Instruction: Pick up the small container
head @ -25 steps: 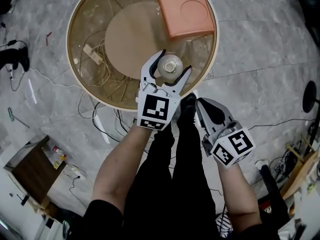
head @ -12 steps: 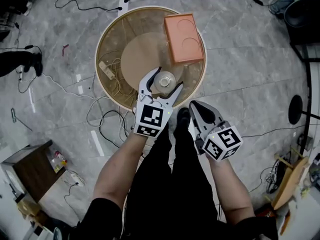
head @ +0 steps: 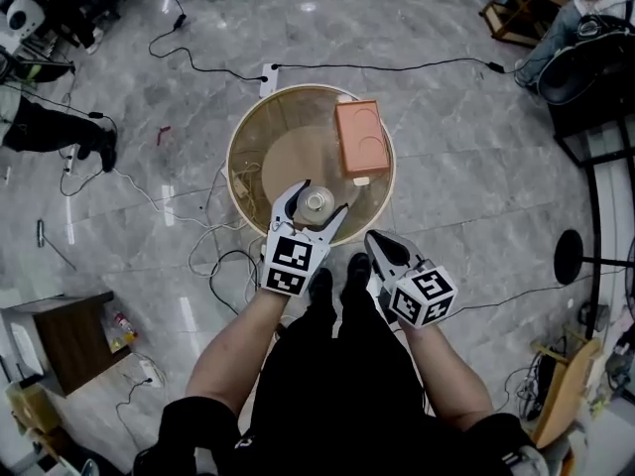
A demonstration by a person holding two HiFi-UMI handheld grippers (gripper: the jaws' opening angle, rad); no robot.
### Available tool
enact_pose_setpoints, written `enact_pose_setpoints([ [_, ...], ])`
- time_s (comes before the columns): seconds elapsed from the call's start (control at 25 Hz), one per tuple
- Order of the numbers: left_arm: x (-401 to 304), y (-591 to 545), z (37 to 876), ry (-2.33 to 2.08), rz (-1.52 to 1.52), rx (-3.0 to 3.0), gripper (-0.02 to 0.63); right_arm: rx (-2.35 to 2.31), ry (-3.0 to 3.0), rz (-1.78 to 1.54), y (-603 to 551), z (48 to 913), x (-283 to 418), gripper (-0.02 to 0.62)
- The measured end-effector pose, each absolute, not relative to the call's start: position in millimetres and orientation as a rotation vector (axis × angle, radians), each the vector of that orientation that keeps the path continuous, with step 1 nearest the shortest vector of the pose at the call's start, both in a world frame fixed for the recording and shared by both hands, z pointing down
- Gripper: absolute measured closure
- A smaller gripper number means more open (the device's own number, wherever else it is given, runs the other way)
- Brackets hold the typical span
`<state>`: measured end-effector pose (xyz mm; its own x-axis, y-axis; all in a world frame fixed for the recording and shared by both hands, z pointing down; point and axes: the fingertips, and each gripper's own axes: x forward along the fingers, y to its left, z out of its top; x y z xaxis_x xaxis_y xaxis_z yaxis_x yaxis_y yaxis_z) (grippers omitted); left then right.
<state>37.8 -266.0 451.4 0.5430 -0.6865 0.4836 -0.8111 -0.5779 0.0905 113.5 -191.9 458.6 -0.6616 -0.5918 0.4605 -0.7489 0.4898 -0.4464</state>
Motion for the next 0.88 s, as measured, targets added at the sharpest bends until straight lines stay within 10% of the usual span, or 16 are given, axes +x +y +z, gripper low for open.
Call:
enact_pose_setpoints([
  [0.88, 44, -236, 319, -1.432, 0.549, 2.397, 0.265, 1.040, -2.724, 0.669, -224, 312, 162, 0.581],
])
